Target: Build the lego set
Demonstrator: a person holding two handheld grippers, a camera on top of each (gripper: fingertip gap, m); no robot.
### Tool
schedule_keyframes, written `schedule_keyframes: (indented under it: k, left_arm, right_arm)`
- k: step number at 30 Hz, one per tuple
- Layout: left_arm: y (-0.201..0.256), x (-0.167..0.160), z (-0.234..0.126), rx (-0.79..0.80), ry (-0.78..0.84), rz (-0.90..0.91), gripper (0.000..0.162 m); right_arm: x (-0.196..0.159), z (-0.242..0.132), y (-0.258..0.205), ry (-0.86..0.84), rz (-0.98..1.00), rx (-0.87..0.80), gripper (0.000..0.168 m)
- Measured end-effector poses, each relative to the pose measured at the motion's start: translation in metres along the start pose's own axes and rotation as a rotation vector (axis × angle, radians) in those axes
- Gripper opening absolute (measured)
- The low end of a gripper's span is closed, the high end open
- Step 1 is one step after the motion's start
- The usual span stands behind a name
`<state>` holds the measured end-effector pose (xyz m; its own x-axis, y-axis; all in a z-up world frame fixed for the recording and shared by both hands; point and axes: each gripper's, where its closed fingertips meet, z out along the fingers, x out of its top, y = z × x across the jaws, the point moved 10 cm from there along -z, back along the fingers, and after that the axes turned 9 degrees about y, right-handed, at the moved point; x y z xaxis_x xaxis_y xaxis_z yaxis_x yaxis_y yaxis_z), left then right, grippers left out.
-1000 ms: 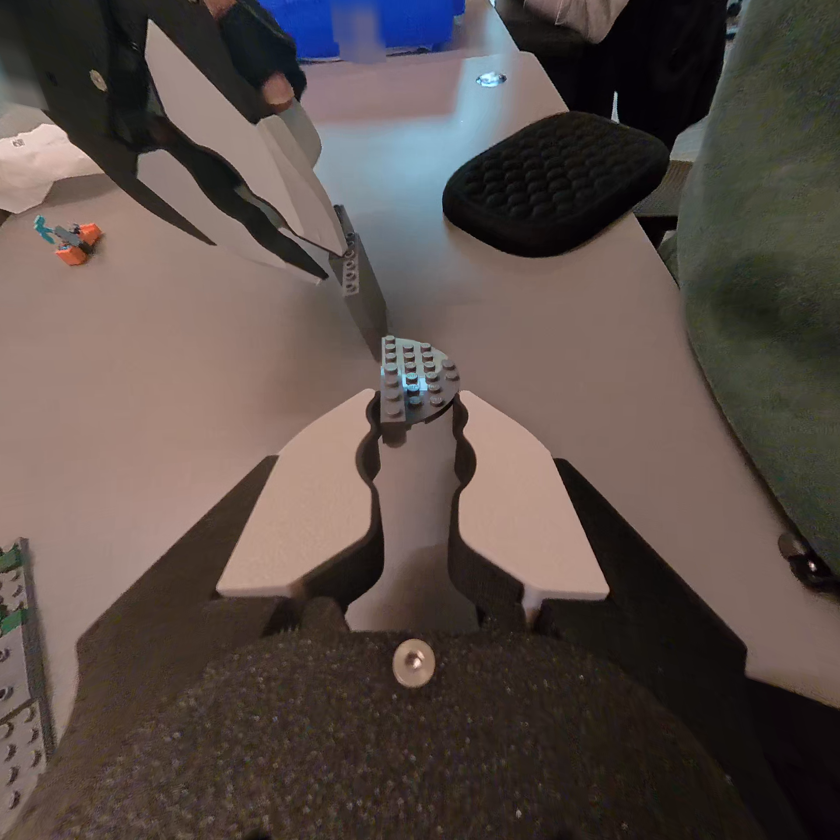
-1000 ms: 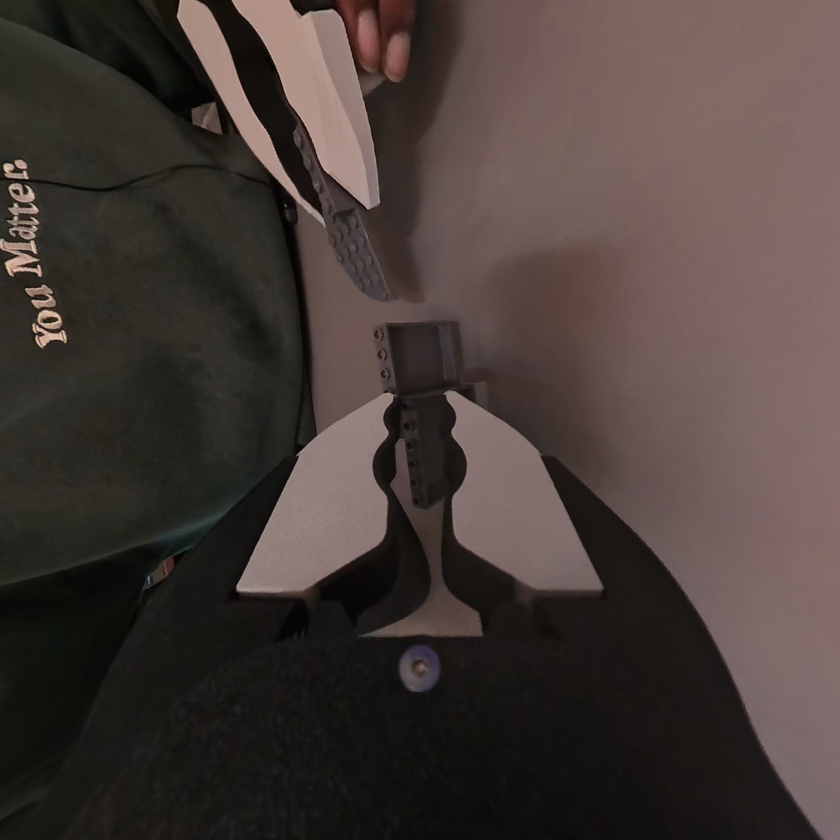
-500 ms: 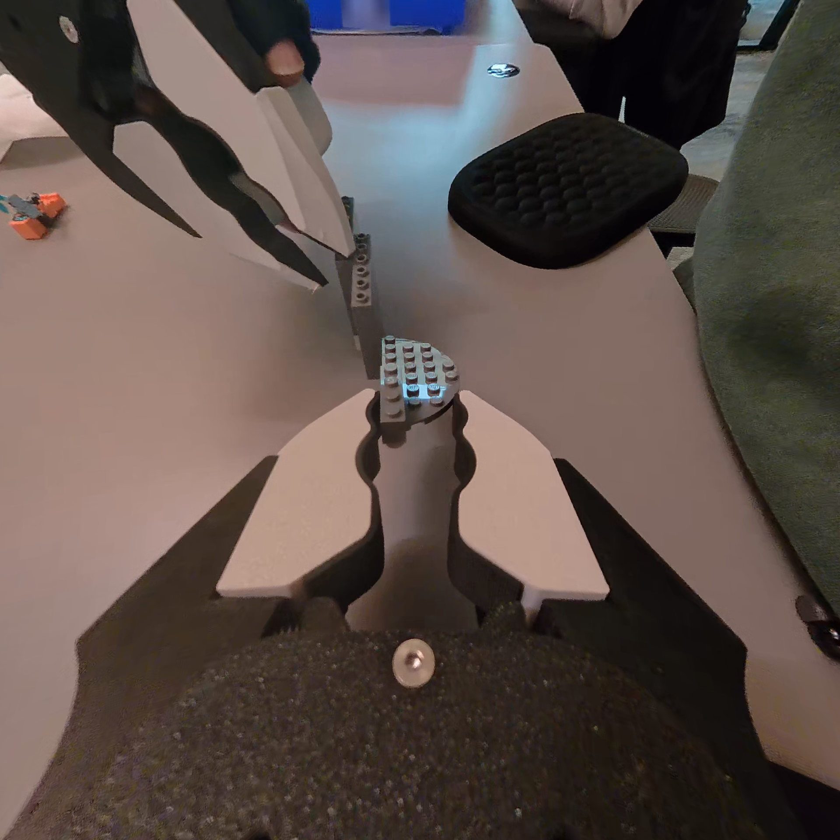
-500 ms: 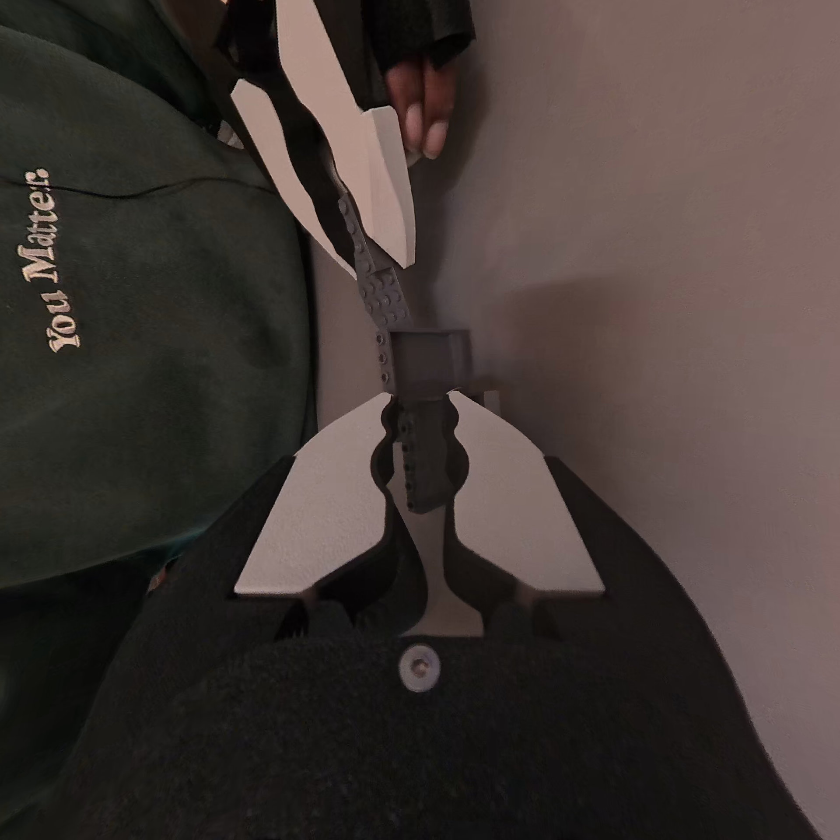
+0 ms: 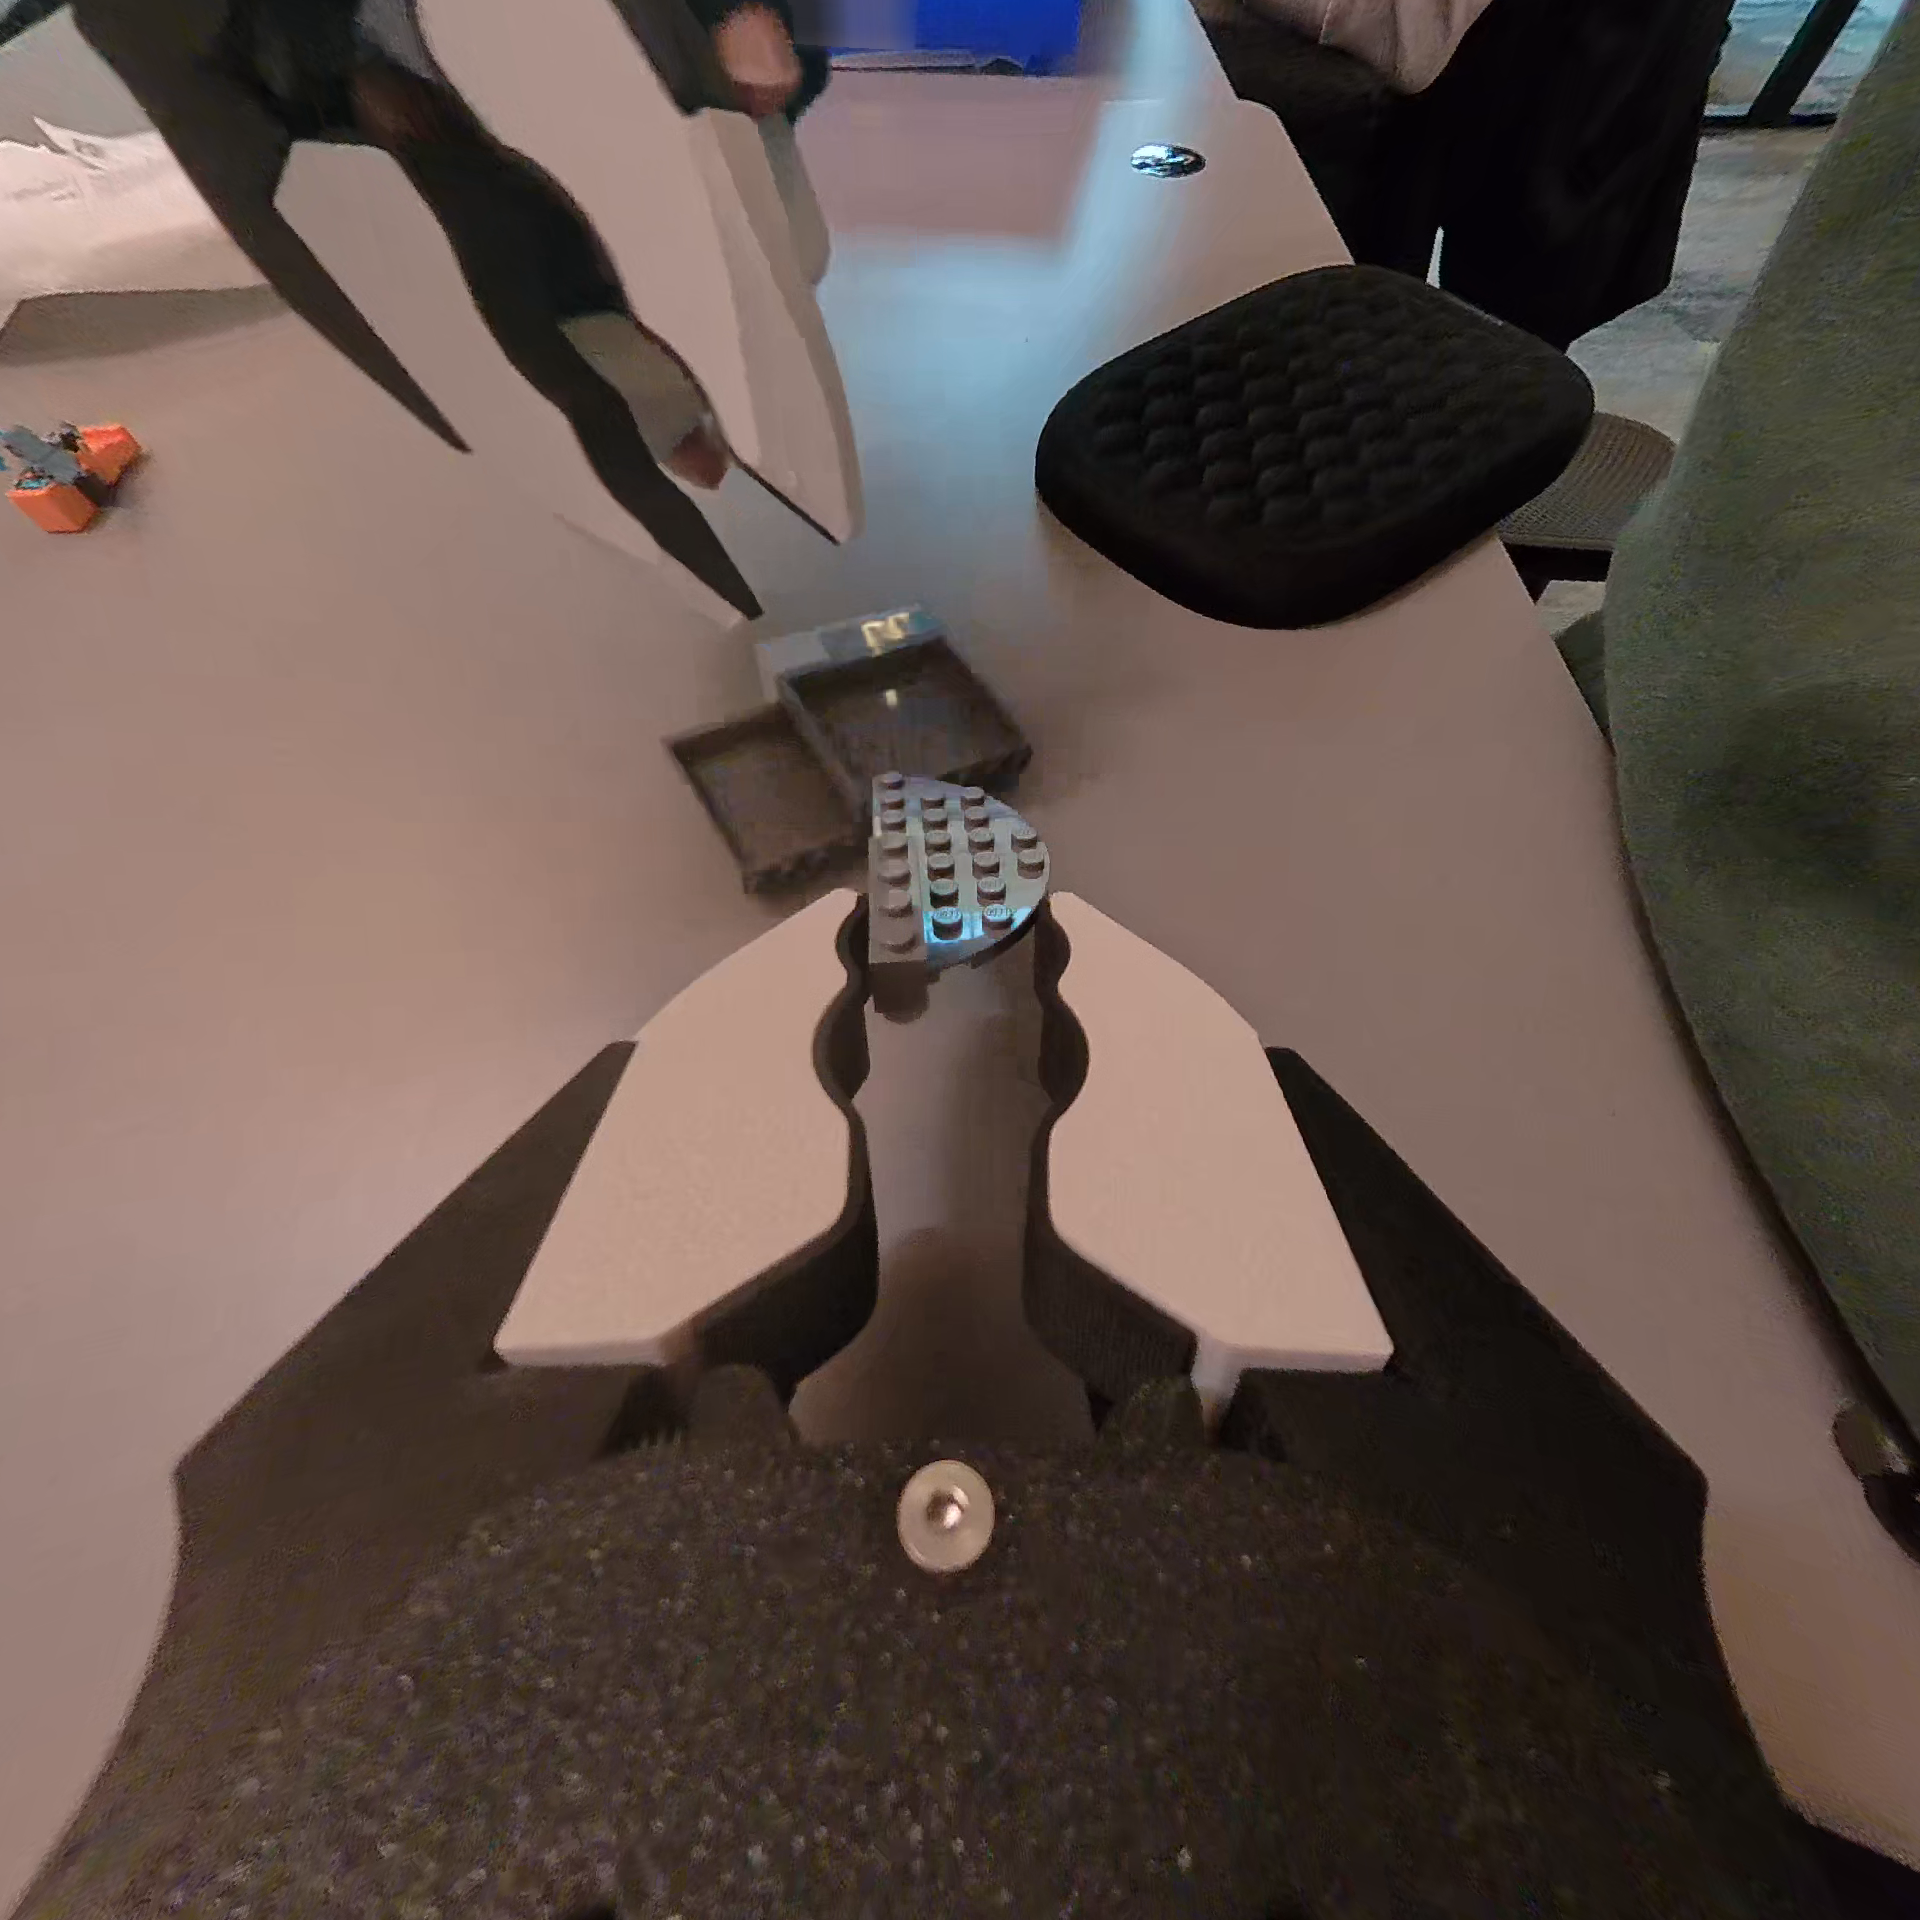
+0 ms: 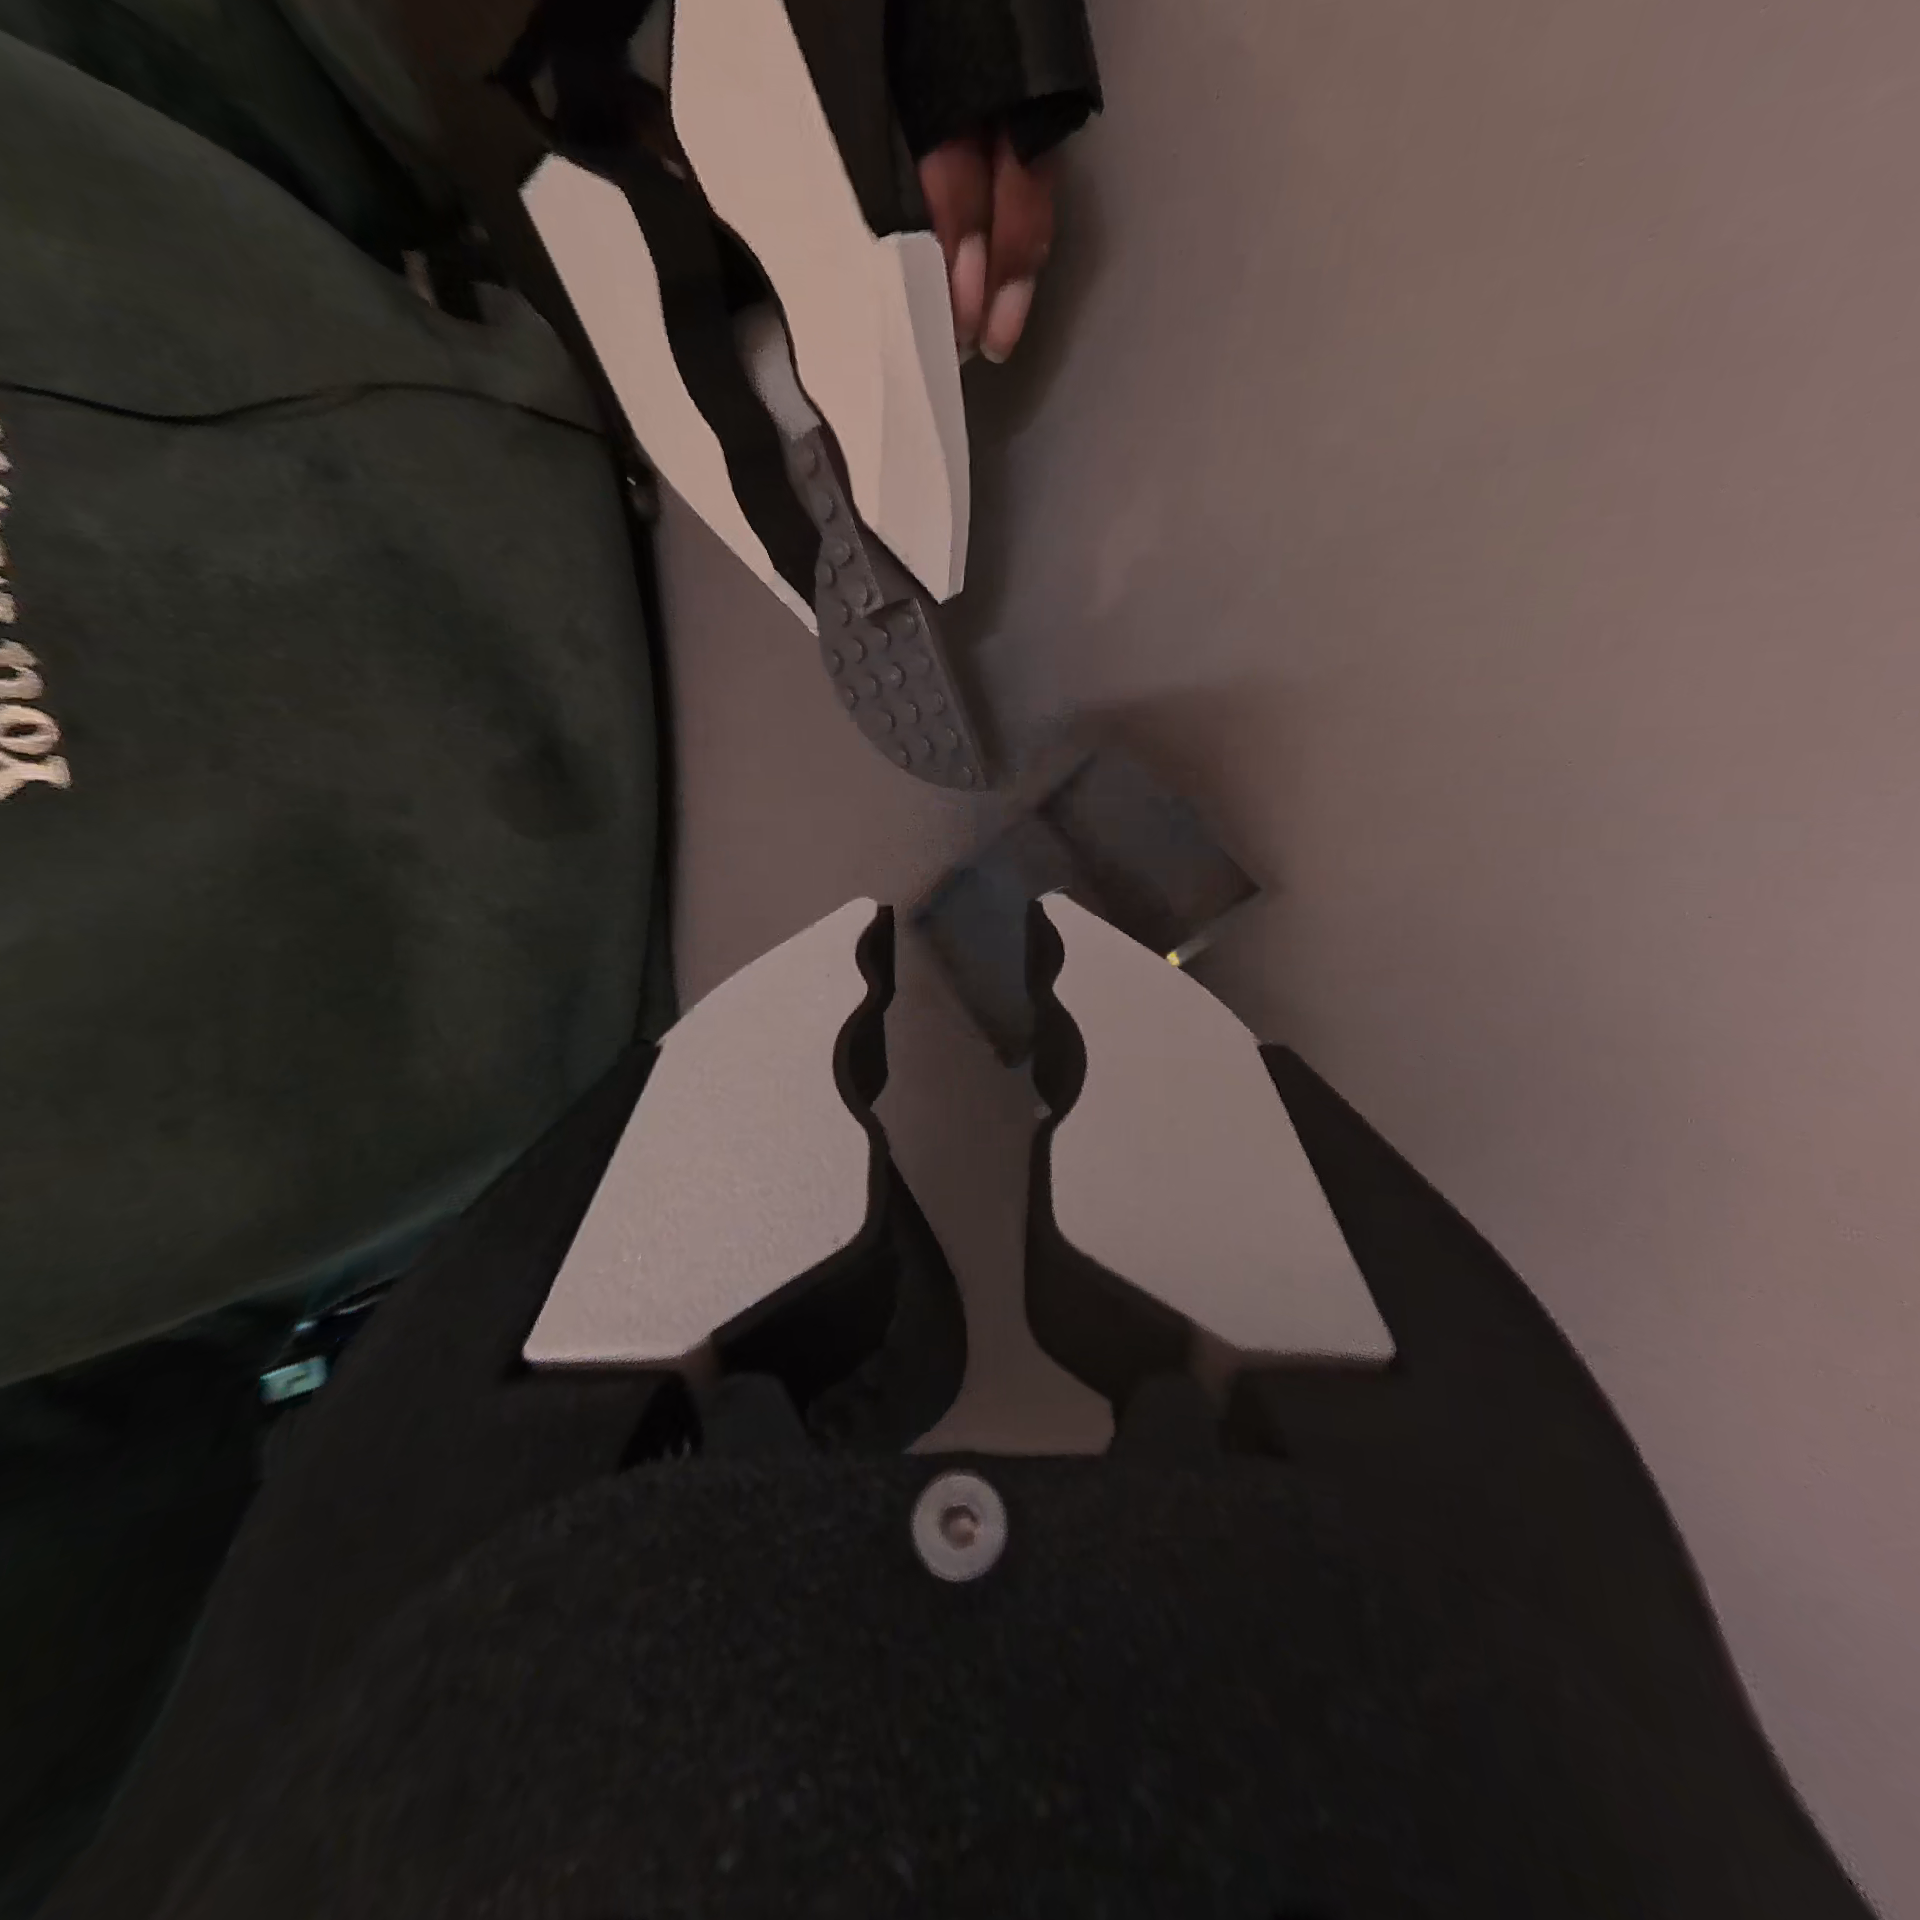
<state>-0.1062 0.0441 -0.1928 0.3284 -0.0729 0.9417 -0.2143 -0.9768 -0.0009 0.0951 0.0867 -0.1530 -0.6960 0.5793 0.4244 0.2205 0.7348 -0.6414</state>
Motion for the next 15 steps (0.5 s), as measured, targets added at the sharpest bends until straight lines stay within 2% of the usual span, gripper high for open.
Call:
schedule_keyframes:
  k: [4, 8, 12, 15]
  left_arm:
    - [-0.001, 0.000, 0.003, 0.003, -0.012, 0.002, 0.029]
    - [-0.001, 0.000, 0.004, 0.009, -0.029, 0.011, 0.029]
    - [-0.002, 0.000, 0.000, 0.033, -0.029, 0.016, 0.029]
    - [-0.003, 0.001, -0.004, 0.049, -0.019, 0.012, 0.029]
  right_arm:
    - [-0.015, 0.007, -0.019, 0.029, -0.084, -0.159, 0.030]
    - [-0.035, 0.015, -0.035, 0.087, -0.183, -0.431, 0.035]
    - [-0.054, 0.051, -0.064, 0.177, -0.315, -0.631, 0.041]
    - [-0.066, 0.079, -0.079, 0.182, -0.475, -0.829, 0.045]
